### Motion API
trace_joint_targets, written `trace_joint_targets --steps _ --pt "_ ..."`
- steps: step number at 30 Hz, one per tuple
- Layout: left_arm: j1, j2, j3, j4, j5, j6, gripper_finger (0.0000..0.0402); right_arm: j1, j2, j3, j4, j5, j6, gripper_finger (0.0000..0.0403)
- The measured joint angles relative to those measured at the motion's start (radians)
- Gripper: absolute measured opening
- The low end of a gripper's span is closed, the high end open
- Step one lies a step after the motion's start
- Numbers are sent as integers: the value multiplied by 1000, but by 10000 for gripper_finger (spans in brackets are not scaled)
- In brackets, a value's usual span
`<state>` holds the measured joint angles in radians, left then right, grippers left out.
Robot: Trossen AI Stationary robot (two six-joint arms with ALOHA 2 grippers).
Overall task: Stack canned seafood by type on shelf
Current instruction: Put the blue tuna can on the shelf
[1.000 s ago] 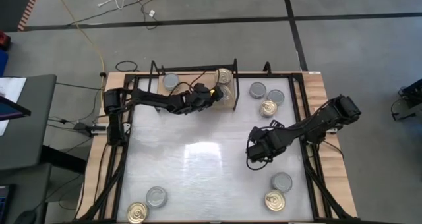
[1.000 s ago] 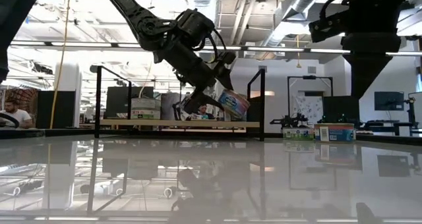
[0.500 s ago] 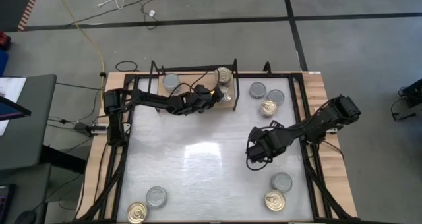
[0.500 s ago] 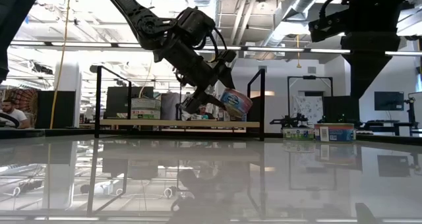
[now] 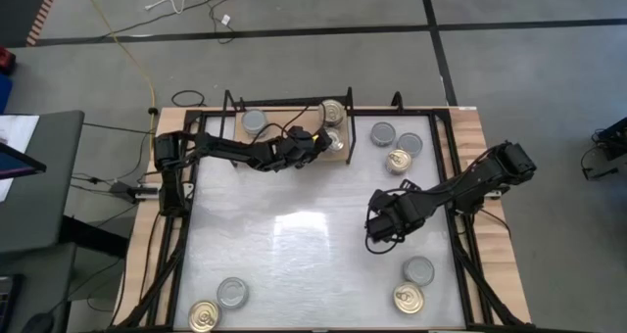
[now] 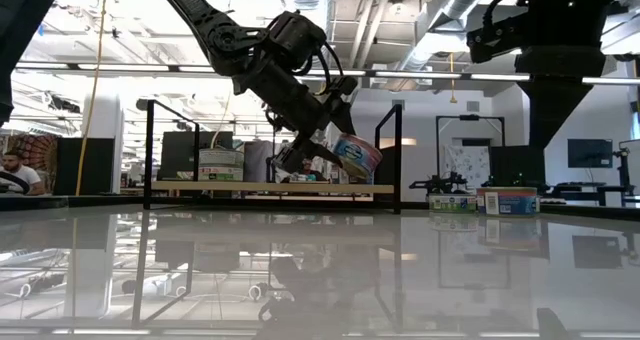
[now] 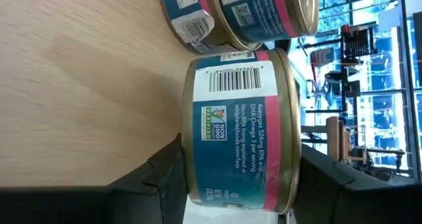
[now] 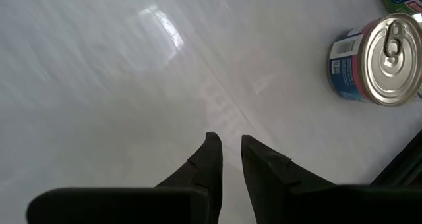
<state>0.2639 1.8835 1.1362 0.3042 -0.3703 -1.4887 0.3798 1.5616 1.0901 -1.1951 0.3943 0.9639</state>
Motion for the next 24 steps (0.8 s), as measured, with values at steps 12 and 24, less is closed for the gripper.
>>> trace_joint_targets --steps 12,24 --pt "-6 0 0 -6 34 76 259 0 0 0 6 0 -5 95" --pt "17 0 0 -10 83 64 259 0 0 0 7 0 -5 95"
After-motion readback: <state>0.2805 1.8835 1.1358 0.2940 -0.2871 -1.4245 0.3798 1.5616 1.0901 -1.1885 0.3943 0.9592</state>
